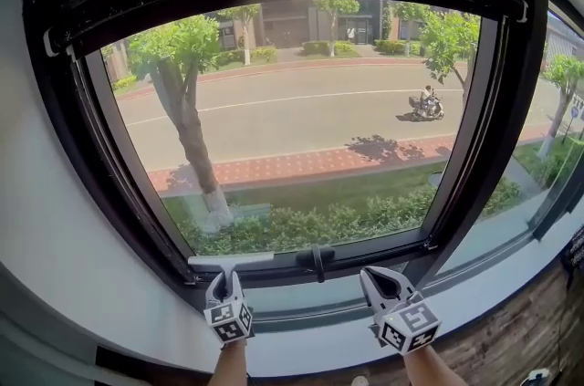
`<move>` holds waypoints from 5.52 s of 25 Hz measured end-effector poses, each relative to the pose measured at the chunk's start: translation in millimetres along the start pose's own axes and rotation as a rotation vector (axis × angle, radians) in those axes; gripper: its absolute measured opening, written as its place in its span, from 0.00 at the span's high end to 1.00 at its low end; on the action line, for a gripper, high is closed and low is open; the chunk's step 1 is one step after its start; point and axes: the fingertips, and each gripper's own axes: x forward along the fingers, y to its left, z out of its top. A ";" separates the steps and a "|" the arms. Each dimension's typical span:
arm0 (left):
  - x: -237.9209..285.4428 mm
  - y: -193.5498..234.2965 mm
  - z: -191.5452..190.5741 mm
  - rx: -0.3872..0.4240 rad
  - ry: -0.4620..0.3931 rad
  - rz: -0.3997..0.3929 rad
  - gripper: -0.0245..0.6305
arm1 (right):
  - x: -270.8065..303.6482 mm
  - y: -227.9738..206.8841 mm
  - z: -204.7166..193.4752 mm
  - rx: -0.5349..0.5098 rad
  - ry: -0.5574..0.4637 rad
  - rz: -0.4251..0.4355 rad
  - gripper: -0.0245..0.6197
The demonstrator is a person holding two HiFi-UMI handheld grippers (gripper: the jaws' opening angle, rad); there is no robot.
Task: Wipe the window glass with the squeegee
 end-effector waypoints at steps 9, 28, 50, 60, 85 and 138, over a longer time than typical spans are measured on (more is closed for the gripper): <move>-87.0 -35.9 75.9 0.082 -0.204 -0.122 0.82 | -14.1 -9.6 -32.1 0.041 0.023 -0.115 0.95; -111.0 -196.2 272.5 0.059 -0.530 -0.195 0.82 | -70.3 -116.0 42.2 -0.044 -0.157 -0.026 0.95; -14.3 -215.8 519.1 0.184 -0.688 -0.020 0.82 | -57.9 -136.1 91.8 -0.065 -0.265 0.056 0.95; -15.8 -212.9 530.8 0.146 -0.758 0.045 0.82 | -57.5 -135.4 85.7 -0.084 -0.235 0.059 0.95; -2.1 -203.9 463.5 0.105 -0.678 0.008 0.82 | -61.1 -125.4 60.4 -0.043 -0.176 0.082 0.95; 38.0 -174.7 204.0 0.087 -0.386 0.046 0.82 | -49.2 -94.0 27.0 -0.034 -0.092 0.148 0.95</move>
